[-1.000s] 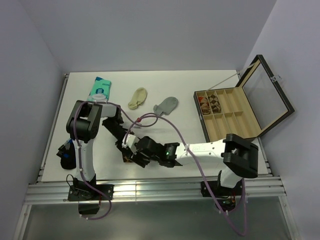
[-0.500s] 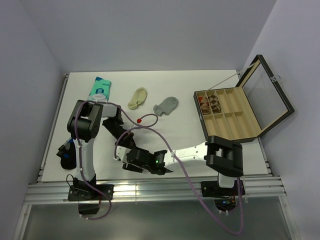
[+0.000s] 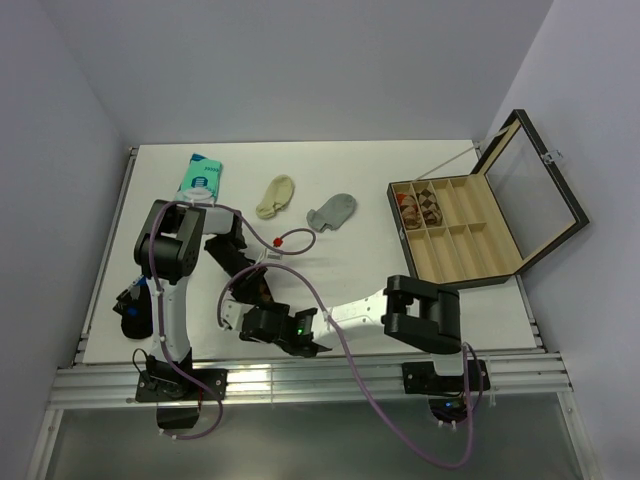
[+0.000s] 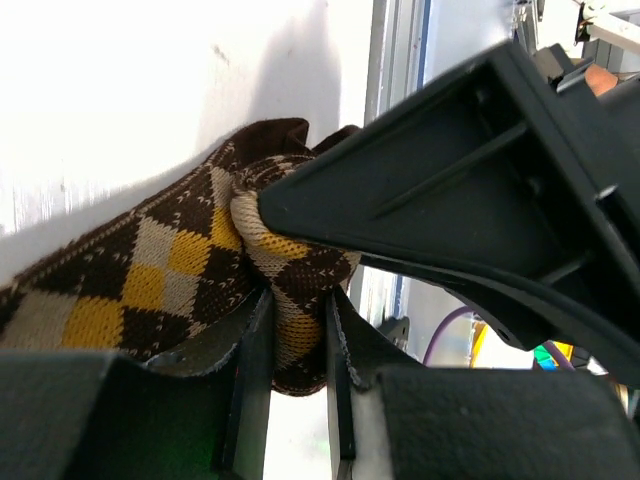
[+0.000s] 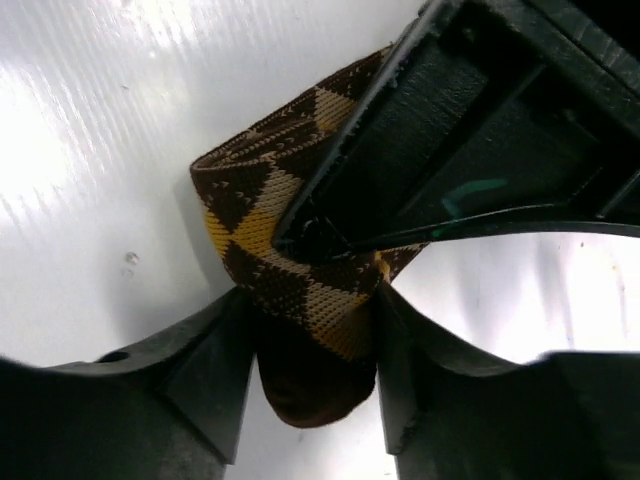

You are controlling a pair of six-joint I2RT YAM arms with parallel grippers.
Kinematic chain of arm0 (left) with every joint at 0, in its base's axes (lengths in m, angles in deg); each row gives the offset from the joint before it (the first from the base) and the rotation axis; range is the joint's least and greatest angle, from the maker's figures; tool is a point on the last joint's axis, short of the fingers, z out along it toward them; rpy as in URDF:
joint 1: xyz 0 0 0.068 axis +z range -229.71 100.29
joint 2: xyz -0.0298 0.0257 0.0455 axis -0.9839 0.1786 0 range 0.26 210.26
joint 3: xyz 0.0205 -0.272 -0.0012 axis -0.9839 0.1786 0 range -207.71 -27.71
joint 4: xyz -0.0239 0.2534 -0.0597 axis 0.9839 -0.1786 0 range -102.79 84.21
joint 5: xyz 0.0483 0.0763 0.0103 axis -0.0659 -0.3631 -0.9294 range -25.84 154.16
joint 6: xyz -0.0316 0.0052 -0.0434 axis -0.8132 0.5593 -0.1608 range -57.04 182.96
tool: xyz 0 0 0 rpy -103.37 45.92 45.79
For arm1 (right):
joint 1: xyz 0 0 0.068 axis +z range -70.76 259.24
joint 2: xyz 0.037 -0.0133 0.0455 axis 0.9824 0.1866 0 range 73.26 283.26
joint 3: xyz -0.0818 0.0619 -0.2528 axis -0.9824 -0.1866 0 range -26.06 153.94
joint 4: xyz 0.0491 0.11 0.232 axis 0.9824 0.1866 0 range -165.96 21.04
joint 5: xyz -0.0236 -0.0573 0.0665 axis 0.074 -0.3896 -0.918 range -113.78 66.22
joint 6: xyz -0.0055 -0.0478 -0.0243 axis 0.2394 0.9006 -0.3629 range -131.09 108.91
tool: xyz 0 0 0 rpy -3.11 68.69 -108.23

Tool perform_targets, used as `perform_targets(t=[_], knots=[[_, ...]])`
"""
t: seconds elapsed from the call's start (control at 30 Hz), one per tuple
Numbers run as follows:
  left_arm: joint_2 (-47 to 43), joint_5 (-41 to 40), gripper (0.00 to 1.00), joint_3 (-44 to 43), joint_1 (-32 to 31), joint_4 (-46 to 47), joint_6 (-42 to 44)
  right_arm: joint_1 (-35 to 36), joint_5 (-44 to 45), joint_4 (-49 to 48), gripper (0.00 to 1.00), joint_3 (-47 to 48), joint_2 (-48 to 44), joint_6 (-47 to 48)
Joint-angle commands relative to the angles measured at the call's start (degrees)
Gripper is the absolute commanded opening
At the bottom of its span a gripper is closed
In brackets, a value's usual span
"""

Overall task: Roll the socks
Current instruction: Roll the sock at the center of the board.

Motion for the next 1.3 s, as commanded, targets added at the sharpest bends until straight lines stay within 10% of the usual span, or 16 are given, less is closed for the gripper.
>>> perform_targets(t=[0.0, 0.1, 0.2, 0.4, 1.27], knots=[[0.69, -4.17, 0.01, -0.05, -0.03, 2.02, 2.23, 0.08, 2.40, -1.40, 0.52, 2.13, 3.81, 1.12], [0.51, -4.26, 0.10, -0.49, -0.03, 2.02, 1.09, 0.08, 2.31, -0.26, 0.17, 2.48, 4.52, 0.59], [-0.45, -3.74, 0.22, -1.28, -0.03, 2.02, 0.12, 0.08, 2.84, 2.03, 0.09, 2.66, 4.52, 0.07], [-6.42, -2.06, 0.33, -4.71, 0.32, 3.69, -4.62, 0.08, 3.28, 3.52, 0.07, 0.02, 2.15, -1.78], [-8.63, -11.46, 0.27, -7.62, 1.91, 20.12, -26.77, -0.89, 5.65, 11.34, 0.06, -7.63, -4.71, -11.36]])
